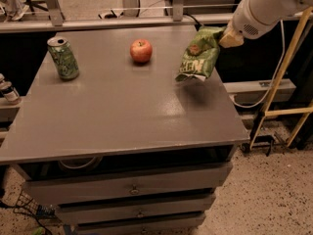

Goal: Move green jalapeno chip bag near apple

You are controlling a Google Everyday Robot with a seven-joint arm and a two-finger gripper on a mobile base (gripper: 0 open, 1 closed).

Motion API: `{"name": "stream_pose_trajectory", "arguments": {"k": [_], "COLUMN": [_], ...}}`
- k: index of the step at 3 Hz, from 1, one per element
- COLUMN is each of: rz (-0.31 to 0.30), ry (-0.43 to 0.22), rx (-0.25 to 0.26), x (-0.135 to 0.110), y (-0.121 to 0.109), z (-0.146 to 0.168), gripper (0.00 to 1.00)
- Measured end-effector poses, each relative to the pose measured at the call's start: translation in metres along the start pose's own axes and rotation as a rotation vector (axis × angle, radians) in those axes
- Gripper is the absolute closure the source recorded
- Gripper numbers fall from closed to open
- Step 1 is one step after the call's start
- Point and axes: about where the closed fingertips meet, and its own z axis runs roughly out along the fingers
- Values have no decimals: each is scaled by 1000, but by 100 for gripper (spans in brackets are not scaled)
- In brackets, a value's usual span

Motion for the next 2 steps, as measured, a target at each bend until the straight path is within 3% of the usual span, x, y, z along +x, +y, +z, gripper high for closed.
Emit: {"name": "stream_pose_trajectory", "arguments": {"k": [2], "rz": [72], "ry": [-134], "rx": [-4], "x": [-40], "y": [-34], "z": [53], "gripper": [100]}}
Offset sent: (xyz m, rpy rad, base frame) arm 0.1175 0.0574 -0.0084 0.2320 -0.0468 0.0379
